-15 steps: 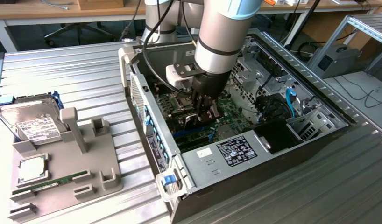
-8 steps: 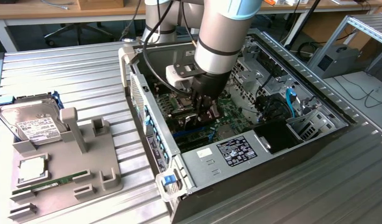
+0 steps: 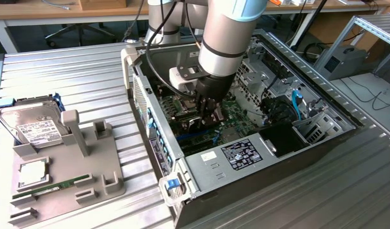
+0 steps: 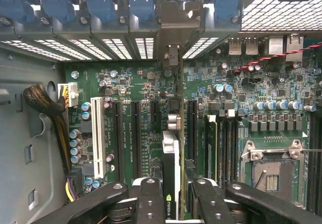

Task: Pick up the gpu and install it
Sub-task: 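Insert the gpu into the slot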

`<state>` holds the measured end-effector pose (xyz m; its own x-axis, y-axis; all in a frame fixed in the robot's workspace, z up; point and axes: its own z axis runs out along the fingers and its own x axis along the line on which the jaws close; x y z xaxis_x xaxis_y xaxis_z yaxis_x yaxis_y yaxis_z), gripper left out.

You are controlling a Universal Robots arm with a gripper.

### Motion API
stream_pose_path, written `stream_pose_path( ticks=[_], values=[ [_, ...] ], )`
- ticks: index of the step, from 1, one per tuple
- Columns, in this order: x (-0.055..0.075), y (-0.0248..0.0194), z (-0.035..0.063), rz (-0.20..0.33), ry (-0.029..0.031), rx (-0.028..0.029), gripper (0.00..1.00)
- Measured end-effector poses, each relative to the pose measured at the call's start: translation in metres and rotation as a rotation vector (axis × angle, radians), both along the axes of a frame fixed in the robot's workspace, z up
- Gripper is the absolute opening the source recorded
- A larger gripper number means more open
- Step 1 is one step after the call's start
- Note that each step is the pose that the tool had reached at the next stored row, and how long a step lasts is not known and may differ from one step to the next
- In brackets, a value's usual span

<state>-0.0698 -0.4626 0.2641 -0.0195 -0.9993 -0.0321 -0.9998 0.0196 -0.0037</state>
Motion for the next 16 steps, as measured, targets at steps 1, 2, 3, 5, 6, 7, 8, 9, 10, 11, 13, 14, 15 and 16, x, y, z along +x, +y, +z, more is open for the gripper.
stream_pose_path(
  ticks=[1, 2, 3, 5, 6, 7, 8, 9, 10, 11, 13, 14, 15, 16],
  values=[
    [0.0000, 0.0000, -0.0002, 0.000, -0.0001, 0.0001, 0.27],
    [-0.0001, 0.0000, -0.0004, 0.000, -0.0001, 0.0002, 0.27],
    [-0.0002, 0.0000, -0.0010, -0.001, 0.0000, 0.0001, 0.27],
    [-0.0002, 0.0000, -0.0014, -0.001, 0.0000, -0.0001, 0.27],
    [-0.0002, 0.0000, -0.0014, -0.001, 0.0001, -0.0002, 0.27],
    [-0.0002, 0.0000, -0.0016, -0.001, 0.0001, -0.0002, 0.27],
    [-0.0001, 0.0000, -0.0020, -0.001, -0.0001, 0.0001, 0.27],
    [-0.0002, 0.0000, -0.0024, -0.001, 0.0000, 0.0001, 0.27],
    [-0.0002, 0.0000, -0.0028, -0.001, 0.0001, 0.0000, 0.27],
    [-0.0002, 0.0000, -0.0029, -0.001, 0.0002, -0.0003, 0.27],
    [-0.0002, 0.0000, -0.0032, -0.001, 0.0001, -0.0003, 0.27],
    [-0.0001, 0.0001, -0.0039, -0.001, -0.0002, 0.0004, 0.27],
    [-0.0001, 0.0001, -0.0047, -0.001, -0.0005, 0.0009, 0.27],
    [-0.0001, 0.0000, -0.0047, -0.001, -0.0001, 0.0001, 0.27]
  ],
)
